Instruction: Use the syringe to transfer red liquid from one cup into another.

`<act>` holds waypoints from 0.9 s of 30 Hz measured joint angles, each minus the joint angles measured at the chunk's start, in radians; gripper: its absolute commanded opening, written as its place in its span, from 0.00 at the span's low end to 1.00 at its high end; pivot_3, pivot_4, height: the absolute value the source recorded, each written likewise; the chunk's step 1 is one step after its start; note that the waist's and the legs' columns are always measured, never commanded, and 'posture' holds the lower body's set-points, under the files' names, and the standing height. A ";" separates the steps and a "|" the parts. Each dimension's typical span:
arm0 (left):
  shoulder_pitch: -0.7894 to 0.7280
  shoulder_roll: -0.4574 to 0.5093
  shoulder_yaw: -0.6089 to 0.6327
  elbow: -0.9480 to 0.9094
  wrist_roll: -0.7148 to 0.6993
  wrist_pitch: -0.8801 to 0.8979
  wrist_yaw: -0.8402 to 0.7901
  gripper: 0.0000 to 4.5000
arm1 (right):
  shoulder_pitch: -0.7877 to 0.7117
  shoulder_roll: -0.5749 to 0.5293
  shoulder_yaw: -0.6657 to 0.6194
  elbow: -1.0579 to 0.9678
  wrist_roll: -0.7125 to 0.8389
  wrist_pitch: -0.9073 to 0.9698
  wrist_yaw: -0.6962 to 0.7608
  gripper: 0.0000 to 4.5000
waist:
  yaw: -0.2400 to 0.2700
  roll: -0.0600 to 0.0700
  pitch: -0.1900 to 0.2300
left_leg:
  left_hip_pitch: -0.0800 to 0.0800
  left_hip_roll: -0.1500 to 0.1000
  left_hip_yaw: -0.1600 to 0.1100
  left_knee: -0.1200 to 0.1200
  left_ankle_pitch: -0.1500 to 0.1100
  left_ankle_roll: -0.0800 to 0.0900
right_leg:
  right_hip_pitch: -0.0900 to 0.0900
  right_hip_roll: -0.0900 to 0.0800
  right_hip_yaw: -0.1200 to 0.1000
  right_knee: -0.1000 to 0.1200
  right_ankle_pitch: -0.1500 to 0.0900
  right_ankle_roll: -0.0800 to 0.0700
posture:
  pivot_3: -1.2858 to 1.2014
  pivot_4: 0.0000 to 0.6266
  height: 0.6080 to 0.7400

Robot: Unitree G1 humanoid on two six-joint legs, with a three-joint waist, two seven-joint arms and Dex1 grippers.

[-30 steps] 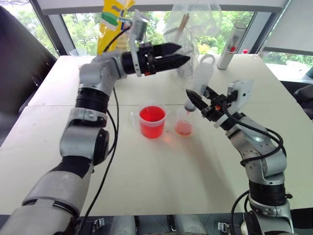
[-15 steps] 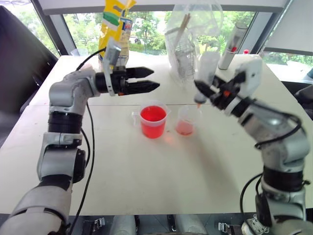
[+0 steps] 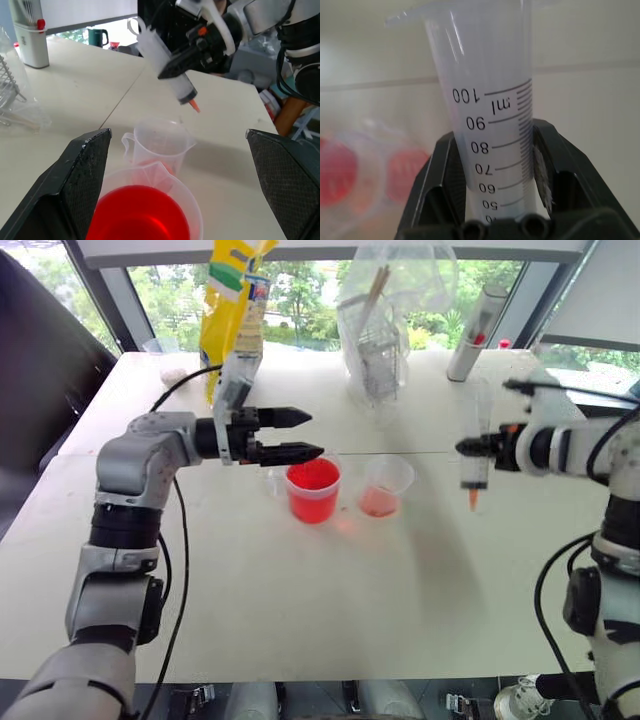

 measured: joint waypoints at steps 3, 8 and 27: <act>0.006 0.007 -0.001 -0.024 -0.013 0.001 0.003 0.98 | 0.056 0.017 0.051 0.052 0.023 0.000 -0.017 0.33 | -0.001 0.000 0.000 | 0.000 0.000 0.000 0.000 0.000 0.000 | -0.001 0.001 0.001 0.001 0.000 0.000 | 0.52 0.24 0.99; 0.006 0.022 0.000 -0.027 -0.034 0.006 0.011 0.98 | 0.039 0.031 0.093 0.116 0.021 -0.001 -0.031 0.33 | -0.001 -0.001 0.000 | 0.002 0.000 0.000 0.000 0.000 0.000 | 0.001 0.001 0.000 0.001 0.000 0.000 | 0.52 0.24 0.99; 0.041 0.064 0.003 -0.088 -0.101 0.057 0.046 1.00 | -0.007 0.117 0.128 0.184 -0.115 0.000 0.030 0.97 | -0.004 -0.003 -0.002 | 0.002 0.000 0.000 0.000 0.000 0.000 | 0.002 0.000 -0.002 0.001 0.000 0.001 | 0.52 0.24 0.99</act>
